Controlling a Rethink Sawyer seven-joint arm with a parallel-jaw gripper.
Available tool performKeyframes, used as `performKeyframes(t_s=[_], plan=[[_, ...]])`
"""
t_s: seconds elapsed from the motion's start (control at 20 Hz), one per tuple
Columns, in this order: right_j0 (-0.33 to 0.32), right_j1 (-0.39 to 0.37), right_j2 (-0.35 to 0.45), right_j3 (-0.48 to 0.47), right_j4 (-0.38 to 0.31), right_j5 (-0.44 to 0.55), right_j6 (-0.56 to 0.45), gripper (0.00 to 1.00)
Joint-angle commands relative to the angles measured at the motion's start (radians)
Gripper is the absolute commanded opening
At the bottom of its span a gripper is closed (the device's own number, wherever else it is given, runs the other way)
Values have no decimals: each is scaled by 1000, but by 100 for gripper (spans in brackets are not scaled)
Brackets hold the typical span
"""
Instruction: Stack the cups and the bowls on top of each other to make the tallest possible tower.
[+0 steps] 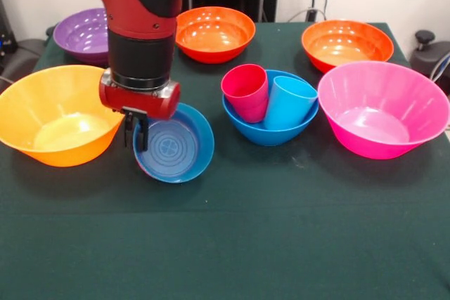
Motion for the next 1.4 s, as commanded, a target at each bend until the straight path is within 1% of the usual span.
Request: performKeyframes(t_s=[0.05,0.1,0.2,0.45,0.8,1.0,1.2,1.4], plan=[[-56,85,257,41,-44,-56,-104,0],[-82,95,292,43,-48,-49,-129,0],[-113,107,334,43,-49,-30,-158,0],[-158,122,401,42,-68,-2,-183,0],[-225,189,512,33,-115,-29,-228,0],[-242,201,545,38,-140,-27,-226,0],[-247,207,559,35,-169,-14,-213,0],[-233,186,538,28,-191,11,-180,0]])
